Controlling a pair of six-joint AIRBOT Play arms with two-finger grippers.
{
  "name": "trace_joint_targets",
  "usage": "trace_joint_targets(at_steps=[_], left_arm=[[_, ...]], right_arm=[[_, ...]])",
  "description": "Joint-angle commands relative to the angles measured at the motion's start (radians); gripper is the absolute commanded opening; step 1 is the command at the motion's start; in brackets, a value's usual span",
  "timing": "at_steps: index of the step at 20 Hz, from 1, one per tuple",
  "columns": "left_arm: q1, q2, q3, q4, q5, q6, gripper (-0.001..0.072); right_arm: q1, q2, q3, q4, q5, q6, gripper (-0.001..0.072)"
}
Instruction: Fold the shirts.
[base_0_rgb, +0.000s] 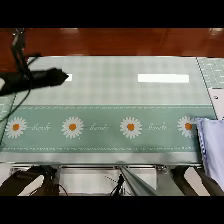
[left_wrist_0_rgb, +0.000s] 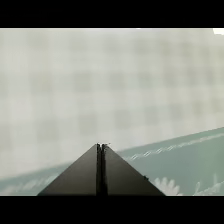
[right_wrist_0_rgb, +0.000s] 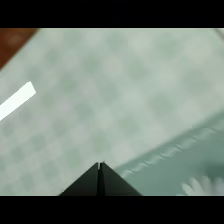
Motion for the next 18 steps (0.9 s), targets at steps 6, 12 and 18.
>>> trace_joint_targets(at_steps=[6,12,18], left_arm=[[-0.189,-0.188,0.160,0.577,-0.227,-0.278,0.0020],[-0.154,-0.204,0.016,0.578,-0.166,-0.266,0.0020],[-0.155,-0.205,0.015,0.576,-0.153,-0.262,0.0020]], right_arm=[[0.784,-0.440,-0.001,-0.602,-0.093,0.204,0.0025],[0.780,-0.508,-0.001,-0.589,-0.097,0.257,0.0026],[0.779,-0.508,-0.001,-0.597,-0.098,0.257,0.0026]])
